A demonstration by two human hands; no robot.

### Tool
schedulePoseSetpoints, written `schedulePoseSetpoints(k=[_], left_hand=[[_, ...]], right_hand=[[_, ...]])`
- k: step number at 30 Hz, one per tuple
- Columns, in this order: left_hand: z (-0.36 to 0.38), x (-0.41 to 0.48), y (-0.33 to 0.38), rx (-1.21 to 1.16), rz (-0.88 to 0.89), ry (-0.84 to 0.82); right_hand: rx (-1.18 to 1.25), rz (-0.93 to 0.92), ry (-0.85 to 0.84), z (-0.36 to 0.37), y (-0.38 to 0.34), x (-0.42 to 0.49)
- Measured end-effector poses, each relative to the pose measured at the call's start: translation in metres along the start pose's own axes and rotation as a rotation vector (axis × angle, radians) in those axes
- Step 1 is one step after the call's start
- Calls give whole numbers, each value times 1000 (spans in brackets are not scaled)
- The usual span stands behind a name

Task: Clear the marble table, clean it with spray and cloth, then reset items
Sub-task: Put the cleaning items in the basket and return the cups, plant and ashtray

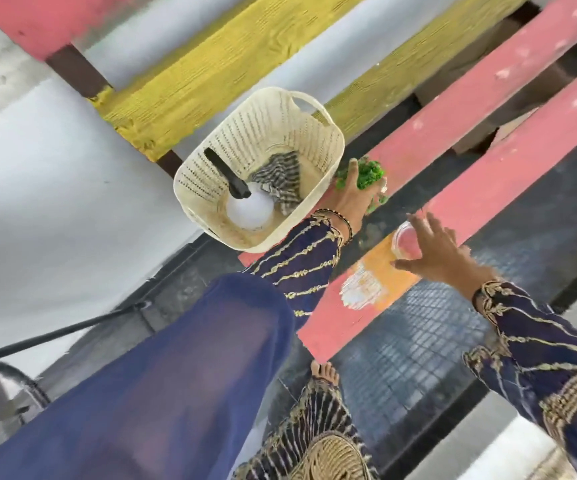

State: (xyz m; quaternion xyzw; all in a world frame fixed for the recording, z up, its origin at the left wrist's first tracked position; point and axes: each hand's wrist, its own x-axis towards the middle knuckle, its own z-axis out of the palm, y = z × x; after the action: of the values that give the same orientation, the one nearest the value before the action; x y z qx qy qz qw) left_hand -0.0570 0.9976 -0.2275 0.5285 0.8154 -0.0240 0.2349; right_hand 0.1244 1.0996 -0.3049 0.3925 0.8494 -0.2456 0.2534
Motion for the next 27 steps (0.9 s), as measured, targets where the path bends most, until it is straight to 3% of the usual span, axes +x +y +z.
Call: schedulePoseSetpoints(k=[6, 12, 20, 27], left_hand=[[2, 8, -6, -36, -6, 163], [5, -35, -7, -68, 50, 195], [9, -153, -23, -209, -86, 99], [-20, -318, -70, -347, -282, 231]], right_hand=[[1, -45, 89, 1, 0, 2], [-4, -84, 74, 2, -23, -29], [-11, -171, 62, 1, -86, -114], [-16, -388, 63, 0, -194, -232]])
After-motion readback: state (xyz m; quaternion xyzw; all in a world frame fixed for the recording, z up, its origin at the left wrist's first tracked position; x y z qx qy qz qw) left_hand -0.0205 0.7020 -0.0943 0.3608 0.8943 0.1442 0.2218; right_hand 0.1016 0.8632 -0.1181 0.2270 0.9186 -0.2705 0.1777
